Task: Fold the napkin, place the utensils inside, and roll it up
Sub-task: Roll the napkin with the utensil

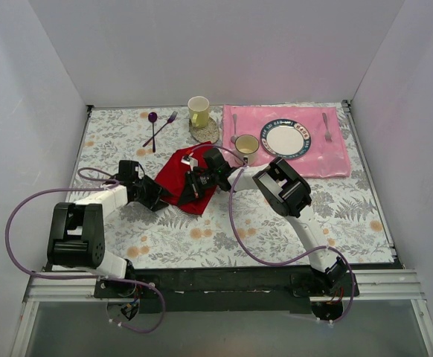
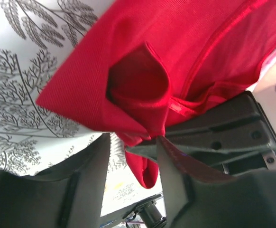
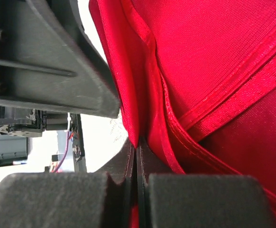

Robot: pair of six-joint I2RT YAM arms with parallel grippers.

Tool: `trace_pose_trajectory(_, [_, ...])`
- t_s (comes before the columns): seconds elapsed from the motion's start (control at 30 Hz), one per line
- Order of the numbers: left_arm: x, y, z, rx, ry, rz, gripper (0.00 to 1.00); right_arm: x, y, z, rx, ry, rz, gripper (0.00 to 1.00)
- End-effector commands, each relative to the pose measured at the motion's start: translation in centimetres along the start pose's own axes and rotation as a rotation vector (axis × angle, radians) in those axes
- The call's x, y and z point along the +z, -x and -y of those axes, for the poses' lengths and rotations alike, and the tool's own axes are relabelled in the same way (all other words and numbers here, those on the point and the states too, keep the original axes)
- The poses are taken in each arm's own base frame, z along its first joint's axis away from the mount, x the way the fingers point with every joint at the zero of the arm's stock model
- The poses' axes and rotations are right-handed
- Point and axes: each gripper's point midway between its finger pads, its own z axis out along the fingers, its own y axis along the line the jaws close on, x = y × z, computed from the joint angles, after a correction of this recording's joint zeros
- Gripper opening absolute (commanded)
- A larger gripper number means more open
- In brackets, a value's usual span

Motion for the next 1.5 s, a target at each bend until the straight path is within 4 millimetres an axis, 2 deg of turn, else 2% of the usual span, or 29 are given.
trace_pose_trajectory(0.0, [0.0, 1.5, 1.9, 0.032, -0.032, 0.055, 0.37, -0.2, -1.5, 2.9, 0.038, -0.069, -0.023, 0.01])
trace_pose_trajectory(0.13, [0.8, 2.0, 1.7, 0.054, -0.008, 0.055, 0.15, -0.2, -1.6, 3.1, 0.032, -0.085, -0.030, 0.01])
trace_pose_trajectory(0.23, [1.5, 1.9, 1.1, 0.057, 0.016, 0.035, 0.08, -0.4, -1.4, 3.1, 0.005, -0.099, -0.034, 0.01])
trace_pose_trajectory(0.4, [1.9, 2.1, 0.8, 0.058, 0.050, 0.024, 0.00, -0.6, -1.1, 3.1, -0.033, -0.133, -0.057, 0.01])
trace_pose_trajectory(0.47, [2.0, 2.3, 1.1, 0.065, 0.058, 0.020, 0.00, -0.7, -0.8, 3.1, -0.054, -0.154, -0.066, 0.03])
trace_pose_trajectory(0.67, [1.7, 2.1, 1.5, 0.065, 0.072, -0.006, 0.00, -1.9, 1.4, 1.1, -0.180, -0.270, -0.104, 0.31])
trace_pose_trajectory(0.77, [1.5, 2.1, 1.4, 0.069, 0.084, -0.010, 0.00, -2.4, 2.8, 0.0, -0.264, -0.343, -0.114, 0.42])
trace_pose_trajectory(0.97, [1.4, 2.0, 1.4, 0.076, 0.088, -0.016, 0.00, -2.8, 4.3, -1.2, -0.423, -0.491, -0.122, 0.59])
trace_pose_trajectory(1.17, [1.5, 2.0, 1.3, 0.079, 0.093, -0.019, 0.00, -1.6, 4.5, -1.2, -0.582, -0.617, -0.127, 0.70])
trace_pose_trajectory(1.33, [1.4, 2.0, 1.7, 0.076, 0.085, -0.025, 0.00, 0.1, 3.7, -1.6, -0.684, -0.670, -0.145, 0.74])
trace_pose_trajectory(1.47, [0.9, 2.1, 2.3, 0.081, 0.072, -0.017, 0.00, 0.2, 3.2, -0.5, -0.739, -0.764, -0.151, 0.74])
